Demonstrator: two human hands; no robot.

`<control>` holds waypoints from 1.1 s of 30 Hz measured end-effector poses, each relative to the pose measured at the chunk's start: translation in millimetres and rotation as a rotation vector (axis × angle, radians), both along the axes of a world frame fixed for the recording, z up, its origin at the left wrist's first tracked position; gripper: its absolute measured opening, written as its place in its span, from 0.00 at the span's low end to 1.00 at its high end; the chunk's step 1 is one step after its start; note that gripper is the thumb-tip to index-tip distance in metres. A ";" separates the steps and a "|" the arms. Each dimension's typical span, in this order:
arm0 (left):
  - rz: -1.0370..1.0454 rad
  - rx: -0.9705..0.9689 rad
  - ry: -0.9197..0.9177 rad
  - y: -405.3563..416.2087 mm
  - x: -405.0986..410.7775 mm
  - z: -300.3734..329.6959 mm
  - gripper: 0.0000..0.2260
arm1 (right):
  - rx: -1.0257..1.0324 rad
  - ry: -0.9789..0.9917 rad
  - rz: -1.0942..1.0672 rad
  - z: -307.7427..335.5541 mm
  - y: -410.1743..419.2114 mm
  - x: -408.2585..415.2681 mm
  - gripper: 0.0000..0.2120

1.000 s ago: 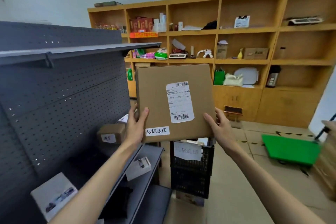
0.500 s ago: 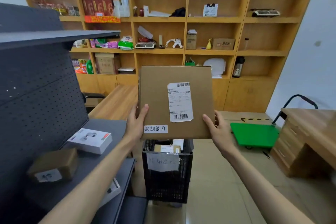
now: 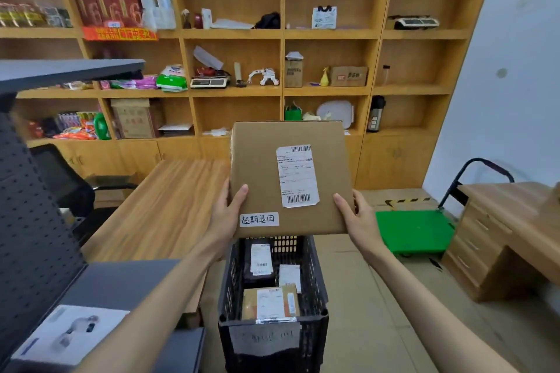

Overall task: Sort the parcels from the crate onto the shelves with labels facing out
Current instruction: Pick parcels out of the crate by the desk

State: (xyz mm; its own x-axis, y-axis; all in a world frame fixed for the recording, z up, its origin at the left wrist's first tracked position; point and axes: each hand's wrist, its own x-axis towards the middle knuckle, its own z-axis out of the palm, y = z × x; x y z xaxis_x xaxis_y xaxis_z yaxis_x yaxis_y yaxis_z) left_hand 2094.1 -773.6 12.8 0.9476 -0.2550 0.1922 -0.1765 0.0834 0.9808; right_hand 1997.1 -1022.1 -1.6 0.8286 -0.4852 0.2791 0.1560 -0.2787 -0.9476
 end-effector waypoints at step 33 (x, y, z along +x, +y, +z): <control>0.057 0.423 0.750 -50.7 288.1 -310.4 0.34 | 0.206 0.783 0.071 -286.9 -63.7 280.5 0.38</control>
